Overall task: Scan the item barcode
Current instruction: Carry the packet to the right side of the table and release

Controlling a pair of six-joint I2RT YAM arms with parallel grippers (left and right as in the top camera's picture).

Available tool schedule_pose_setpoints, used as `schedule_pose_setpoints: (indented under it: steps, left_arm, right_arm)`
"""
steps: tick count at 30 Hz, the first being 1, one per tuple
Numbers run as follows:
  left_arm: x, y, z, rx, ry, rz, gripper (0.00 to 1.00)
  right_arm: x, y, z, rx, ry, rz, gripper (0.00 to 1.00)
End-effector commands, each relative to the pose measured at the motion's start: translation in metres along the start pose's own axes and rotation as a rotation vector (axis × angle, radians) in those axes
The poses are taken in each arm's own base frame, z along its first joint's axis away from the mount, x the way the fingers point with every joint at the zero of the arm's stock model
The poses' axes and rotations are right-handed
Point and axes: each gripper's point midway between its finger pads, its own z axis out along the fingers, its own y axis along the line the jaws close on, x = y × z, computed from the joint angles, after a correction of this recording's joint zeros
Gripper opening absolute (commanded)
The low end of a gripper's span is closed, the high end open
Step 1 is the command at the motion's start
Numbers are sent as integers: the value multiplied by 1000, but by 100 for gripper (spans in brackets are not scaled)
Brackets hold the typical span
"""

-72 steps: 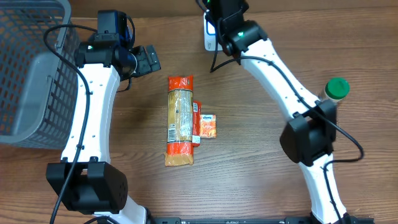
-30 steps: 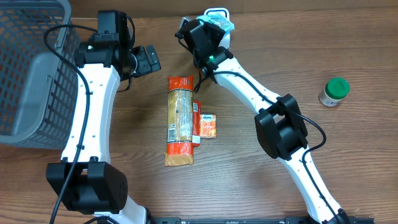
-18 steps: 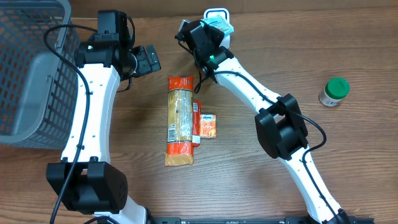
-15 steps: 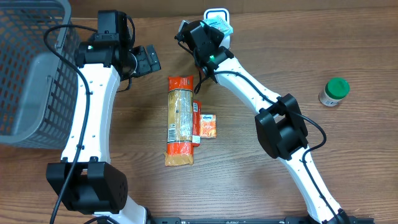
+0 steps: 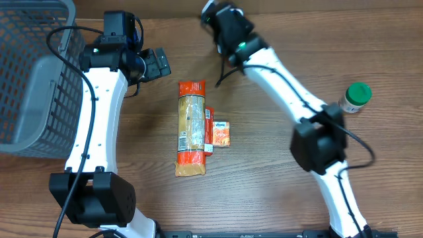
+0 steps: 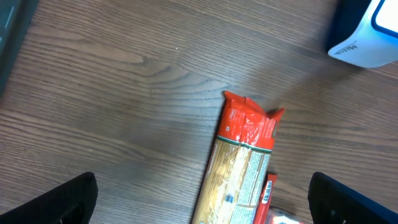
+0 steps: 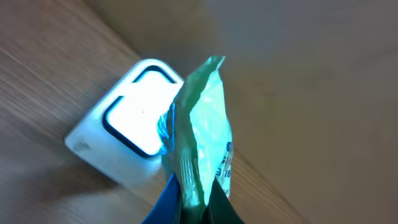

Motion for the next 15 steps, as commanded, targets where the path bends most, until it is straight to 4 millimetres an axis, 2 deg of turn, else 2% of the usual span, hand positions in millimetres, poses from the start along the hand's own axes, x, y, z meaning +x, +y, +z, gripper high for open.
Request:
schedule_pose_setpoints:
  steps: [1, 4, 10, 15]
  left_arm:
    - [-1, 0, 3, -8, 1, 13, 100]
    - [-1, 0, 2, -9, 1, 13, 100]
    - [-1, 1, 2, -9, 0, 12, 100]
    - [-1, 0, 2, -8, 1, 14, 99]
  right_arm:
    - [-21, -62, -71, -66, -91, 198, 4]
    - [5, -55, -88, -216, -17, 220, 4]
    - [107, -10, -110, -586, 342, 217, 4]
    - [180, 7, -114, -714, 593, 267, 4]
